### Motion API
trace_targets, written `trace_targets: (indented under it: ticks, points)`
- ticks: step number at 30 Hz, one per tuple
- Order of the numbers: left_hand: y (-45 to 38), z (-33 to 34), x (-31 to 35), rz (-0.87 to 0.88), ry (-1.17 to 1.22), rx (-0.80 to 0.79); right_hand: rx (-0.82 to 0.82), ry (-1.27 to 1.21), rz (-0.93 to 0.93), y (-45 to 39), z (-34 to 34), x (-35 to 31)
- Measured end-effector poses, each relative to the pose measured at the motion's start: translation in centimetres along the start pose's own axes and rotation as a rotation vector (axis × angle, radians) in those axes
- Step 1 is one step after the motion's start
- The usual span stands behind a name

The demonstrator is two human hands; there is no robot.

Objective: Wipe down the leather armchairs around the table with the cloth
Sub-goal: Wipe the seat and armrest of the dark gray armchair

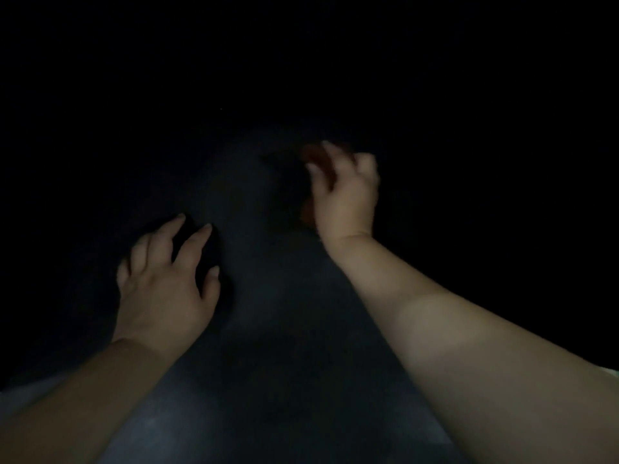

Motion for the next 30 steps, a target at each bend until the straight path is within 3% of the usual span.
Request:
trace_targets:
  ticks: [3,6,10,16,22,30]
  points:
    - [0.1,0.2,-0.1,-0.011,0.012,0.008,0.243,0.052,0.245,-0.2,-4.7,5.1]
    - [0.0,0.4,0.0,-0.012,0.013,0.026,0.201,0.115,0.456,0.4,-5.7,8.9]
    - [0.0,0.3,0.0,-0.024,0.023,0.033,0.105,0.176,0.363,1.3,-3.9,8.4]
    - [-0.4,0.3,0.0,-0.017,0.037,0.039,0.024,0.059,0.352,-3.4,-1.8,7.6]
    - [-0.4,0.3,-0.4,-0.019,0.053,0.055,-0.098,0.065,0.035,-6.0,1.1,2.8]
    - [-1.1,-0.5,-2.2,-0.092,0.044,0.073,-0.24,0.006,-0.065,-5.7,8.4,-3.9]
Point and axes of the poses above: each hand's wrist, its own y-axis away from the middle knuckle, its own z-axis out of the palm, x = y × z, the point moved 8 cm from there along -y, towards the middle knuckle, and after that the axes turned 1 degree about -z, right-handed, at the moved point
